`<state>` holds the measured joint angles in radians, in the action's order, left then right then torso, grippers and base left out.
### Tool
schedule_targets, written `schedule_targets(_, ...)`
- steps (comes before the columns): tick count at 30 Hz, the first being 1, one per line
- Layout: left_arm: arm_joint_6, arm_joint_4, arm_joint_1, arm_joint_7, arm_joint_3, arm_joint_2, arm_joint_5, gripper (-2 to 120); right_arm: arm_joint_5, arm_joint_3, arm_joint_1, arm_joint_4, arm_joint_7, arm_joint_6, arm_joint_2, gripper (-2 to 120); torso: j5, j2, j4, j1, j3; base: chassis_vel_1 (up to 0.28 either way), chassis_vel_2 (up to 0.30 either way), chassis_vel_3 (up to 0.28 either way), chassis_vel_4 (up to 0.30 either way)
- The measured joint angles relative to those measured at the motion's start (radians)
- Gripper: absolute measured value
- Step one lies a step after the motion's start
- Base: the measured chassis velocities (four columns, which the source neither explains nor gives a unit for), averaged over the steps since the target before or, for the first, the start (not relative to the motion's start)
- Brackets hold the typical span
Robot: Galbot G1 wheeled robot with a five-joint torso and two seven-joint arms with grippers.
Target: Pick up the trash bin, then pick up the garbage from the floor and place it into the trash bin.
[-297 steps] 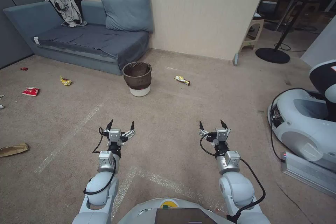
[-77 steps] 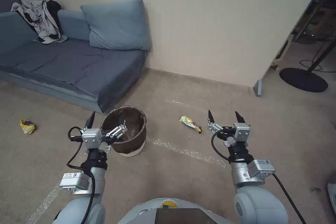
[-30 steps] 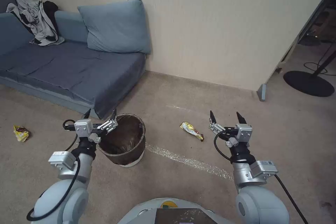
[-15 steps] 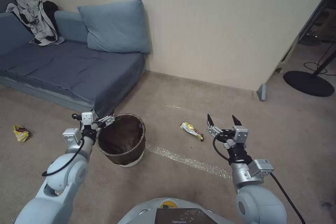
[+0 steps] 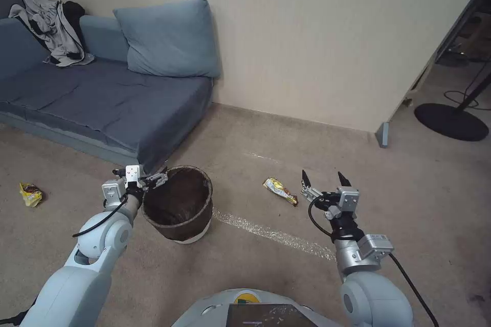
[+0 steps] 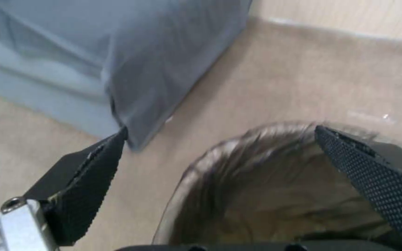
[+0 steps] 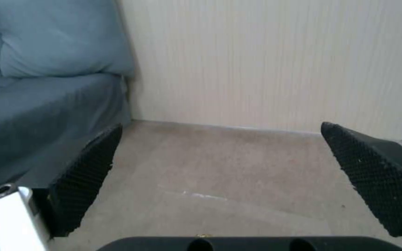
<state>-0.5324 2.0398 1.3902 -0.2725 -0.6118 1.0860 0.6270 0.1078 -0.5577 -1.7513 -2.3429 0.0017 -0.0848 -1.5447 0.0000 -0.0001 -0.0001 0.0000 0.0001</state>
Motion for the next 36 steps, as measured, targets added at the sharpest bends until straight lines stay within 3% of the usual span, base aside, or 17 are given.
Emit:
schedule_targets(6,-0.051,0.005,0.029,-0.053,-0.005,0.029,-0.016,100,-0.021,0.011,-0.002,0.016,-0.007,0.013,-0.008,100,-0.0001,0.000,0.0002,0.000,0.000,0.000,0.000,0.000,0.000)
schedule_targets(15,-0.101,0.018,0.077,-0.068,-0.022,0.040,-0.031,100,-0.040,0.014,-0.019,0.011,-0.011,0.037,-0.022,100,0.0000,0.000,0.0000,0.000,0.000,0.000,0.000,0.000,0.000)
schedule_targets(36,-0.110,-0.005,0.121,-0.064,-0.032,0.082,-0.067,100,-0.052,0.024,-0.029,0.011,-0.019,0.053,-0.022,100,0.0000,0.000,0.0000,0.000,0.000,0.000,0.000,0.000,0.000)
